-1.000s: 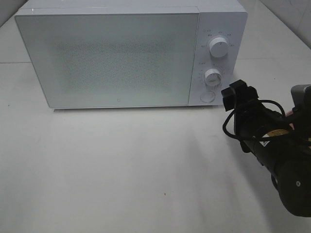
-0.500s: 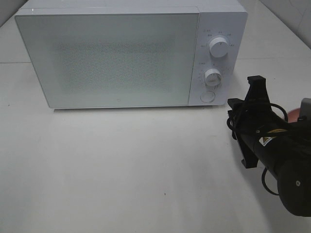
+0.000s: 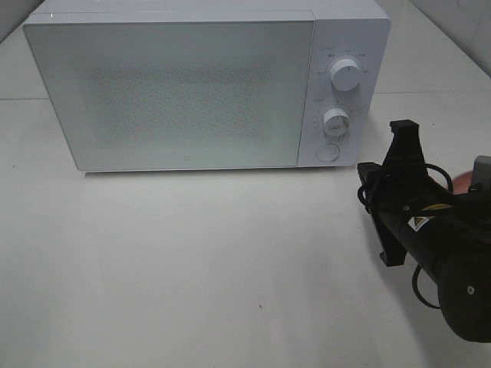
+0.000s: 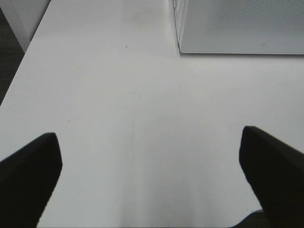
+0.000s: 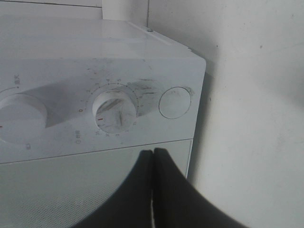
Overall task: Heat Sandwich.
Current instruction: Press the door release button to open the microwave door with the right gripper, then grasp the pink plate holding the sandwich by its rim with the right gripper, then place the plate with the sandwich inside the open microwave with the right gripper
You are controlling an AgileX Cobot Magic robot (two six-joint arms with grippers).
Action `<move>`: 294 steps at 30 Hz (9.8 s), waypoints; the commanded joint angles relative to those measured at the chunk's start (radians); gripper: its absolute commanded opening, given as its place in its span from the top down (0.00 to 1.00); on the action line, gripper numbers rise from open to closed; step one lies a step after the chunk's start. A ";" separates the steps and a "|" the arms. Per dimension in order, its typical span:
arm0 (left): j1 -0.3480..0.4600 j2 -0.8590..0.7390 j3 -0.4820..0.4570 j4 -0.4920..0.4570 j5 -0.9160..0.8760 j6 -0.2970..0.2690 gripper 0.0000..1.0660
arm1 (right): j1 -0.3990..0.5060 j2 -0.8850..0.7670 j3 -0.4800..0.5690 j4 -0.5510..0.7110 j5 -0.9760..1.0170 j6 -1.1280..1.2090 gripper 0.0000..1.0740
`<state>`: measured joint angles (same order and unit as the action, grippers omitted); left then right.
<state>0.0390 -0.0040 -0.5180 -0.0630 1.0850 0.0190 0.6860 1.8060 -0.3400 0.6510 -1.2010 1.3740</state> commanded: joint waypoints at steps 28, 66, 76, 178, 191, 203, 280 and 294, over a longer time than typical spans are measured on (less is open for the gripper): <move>0.001 -0.023 0.001 0.003 -0.013 -0.002 0.10 | -0.198 0.167 -0.272 -0.300 0.226 0.090 1.00; 0.001 -0.023 0.001 0.003 -0.013 -0.003 0.10 | -0.268 0.314 -0.458 -0.296 0.090 0.112 1.00; 0.001 -0.023 0.001 0.003 -0.013 -0.003 0.10 | -0.268 0.314 -0.553 -0.268 0.010 0.061 1.00; 0.001 -0.023 0.001 0.003 -0.013 -0.003 0.10 | -0.291 -0.282 -0.391 -0.642 1.645 -1.368 0.91; 0.001 -0.023 0.001 0.003 -0.013 -0.003 0.10 | -0.312 -0.282 -0.518 -0.703 1.936 -1.374 0.67; 0.001 -0.023 0.001 0.003 -0.013 -0.003 0.10 | -0.350 -0.282 -0.543 -0.788 1.985 -1.415 0.08; 0.001 -0.023 0.001 0.003 -0.013 -0.003 0.10 | -0.640 0.070 -0.563 -0.894 1.753 -1.302 1.00; 0.001 -0.023 0.001 0.003 -0.013 -0.003 0.10 | -0.637 0.067 -0.563 -0.895 1.779 -1.302 1.00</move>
<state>0.0390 -0.0040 -0.5180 -0.0630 1.0850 0.0190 0.0500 1.8640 -0.9070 -0.2410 0.5510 0.0610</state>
